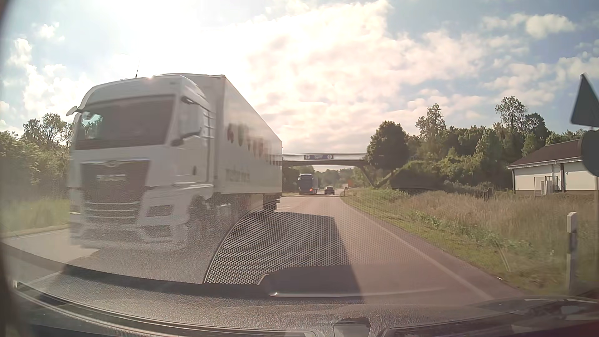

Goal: Follow the waypoints while adhering to traffic rules and regulations

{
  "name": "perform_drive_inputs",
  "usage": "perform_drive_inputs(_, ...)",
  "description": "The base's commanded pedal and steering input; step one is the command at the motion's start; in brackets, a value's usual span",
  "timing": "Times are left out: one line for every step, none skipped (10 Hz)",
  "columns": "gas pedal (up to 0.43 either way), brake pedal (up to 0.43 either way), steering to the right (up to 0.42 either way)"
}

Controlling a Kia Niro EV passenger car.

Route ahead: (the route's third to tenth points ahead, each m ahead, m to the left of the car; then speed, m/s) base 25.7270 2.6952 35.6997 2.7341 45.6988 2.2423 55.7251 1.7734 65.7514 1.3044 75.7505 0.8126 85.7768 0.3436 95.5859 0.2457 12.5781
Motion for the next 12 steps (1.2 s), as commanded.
perform_drive_inputs(0.299, 0.0, -0.003)
perform_drive_inputs(0.299, 0.0, -0.003)
perform_drive_inputs(0.299, 0.0, -0.003)
perform_drive_inputs(0.287, 0.0, -0.003)
perform_drive_inputs(0.287, 0.0, -0.003)
perform_drive_inputs(0.287, 0.0, -0.003)
perform_drive_inputs(0.28, 0.0, -0.001)
perform_drive_inputs(0.28, 0.0, 0.0)
perform_drive_inputs(0.268, 0.0, 0.0)
perform_drive_inputs(0.26, 0.0, 0.0)
perform_drive_inputs(0.26, 0.0, 0.0)
perform_drive_inputs(0.248, 0.0, 0.0)
